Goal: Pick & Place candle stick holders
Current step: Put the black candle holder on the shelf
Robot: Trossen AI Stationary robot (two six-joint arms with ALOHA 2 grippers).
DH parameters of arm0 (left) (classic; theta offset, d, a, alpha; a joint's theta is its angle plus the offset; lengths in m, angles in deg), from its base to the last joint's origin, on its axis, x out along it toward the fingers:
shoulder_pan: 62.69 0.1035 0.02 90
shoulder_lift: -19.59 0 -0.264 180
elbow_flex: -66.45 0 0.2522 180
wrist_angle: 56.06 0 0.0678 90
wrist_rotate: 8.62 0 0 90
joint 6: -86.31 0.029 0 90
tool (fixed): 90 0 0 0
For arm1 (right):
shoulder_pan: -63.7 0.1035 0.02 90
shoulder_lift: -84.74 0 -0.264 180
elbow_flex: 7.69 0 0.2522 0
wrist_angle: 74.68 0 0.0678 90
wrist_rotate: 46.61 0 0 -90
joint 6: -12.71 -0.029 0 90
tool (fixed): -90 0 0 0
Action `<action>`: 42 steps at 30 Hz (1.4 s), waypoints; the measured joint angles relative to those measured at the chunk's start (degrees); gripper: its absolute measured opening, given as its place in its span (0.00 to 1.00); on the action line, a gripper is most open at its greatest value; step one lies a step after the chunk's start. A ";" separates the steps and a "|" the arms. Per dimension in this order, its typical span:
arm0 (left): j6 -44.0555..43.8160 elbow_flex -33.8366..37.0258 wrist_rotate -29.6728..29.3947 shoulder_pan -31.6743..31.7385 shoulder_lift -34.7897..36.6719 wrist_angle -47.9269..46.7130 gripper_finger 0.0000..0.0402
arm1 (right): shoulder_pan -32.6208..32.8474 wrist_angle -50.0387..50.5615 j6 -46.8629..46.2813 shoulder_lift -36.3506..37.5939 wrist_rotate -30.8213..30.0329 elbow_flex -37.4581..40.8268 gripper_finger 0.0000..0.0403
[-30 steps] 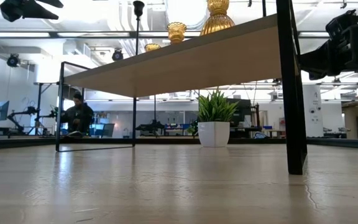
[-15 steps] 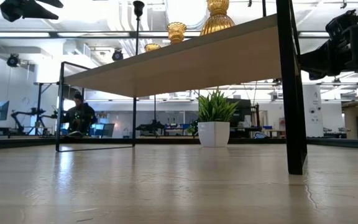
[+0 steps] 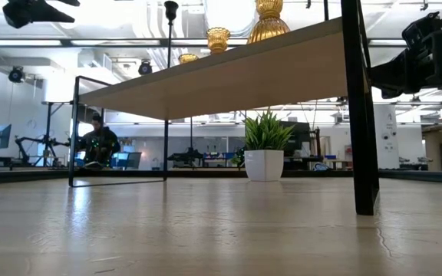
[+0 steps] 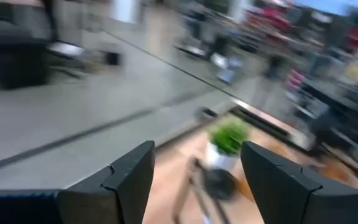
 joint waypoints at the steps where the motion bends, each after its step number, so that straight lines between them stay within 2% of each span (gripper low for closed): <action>1: 0.88 -0.12 3.30 0.00 -0.04 -1.00 0.61 | 0.00 0.00 0.00 0.00 0.00 0.00 0.02; 5: 4.77 -0.21 16.93 -0.02 0.75 -4.48 0.61 | 0.00 0.00 0.00 0.00 -0.02 0.00 0.02; 10: 4.79 -2.43 19.89 0.00 2.49 -4.41 0.61 | -0.02 0.02 0.01 -0.04 -0.02 0.00 0.02; 13: 3.27 -4.07 26.96 -0.02 2.30 -3.28 0.61 | 0.00 0.02 0.00 -0.04 -0.02 0.00 0.02; 19: -4.44 -3.81 38.13 -0.02 0.90 13.40 0.61 | 0.00 0.02 0.01 0.00 -0.01 0.00 0.02; 22: -2.49 -3.73 43.47 -0.02 -1.54 17.79 0.61 | 0.00 0.02 0.01 -0.02 -0.02 0.00 0.02; 28: 1.64 -3.82 45.89 -0.02 -7.57 17.45 0.61 | -0.02 0.02 0.02 -0.02 -0.02 -0.02 0.02; 30: 4.37 -3.81 47.10 -0.02 -9.03 14.44 0.61 | -0.01 0.02 0.02 -0.02 -0.02 -0.02 0.02; 36: 18.97 -4.11 47.07 -0.02 -9.43 3.92 0.61 | 0.00 0.02 0.02 -0.02 -0.02 -0.02 0.02; 39: 19.54 -4.12 46.13 0.00 -8.71 1.76 0.61 | -0.02 0.02 0.02 -0.02 -0.02 -0.02 0.02; 42: 15.80 -3.93 45.64 -0.02 -8.03 1.27 0.61 | -0.02 0.01 0.02 -0.02 -0.02 -0.02 0.02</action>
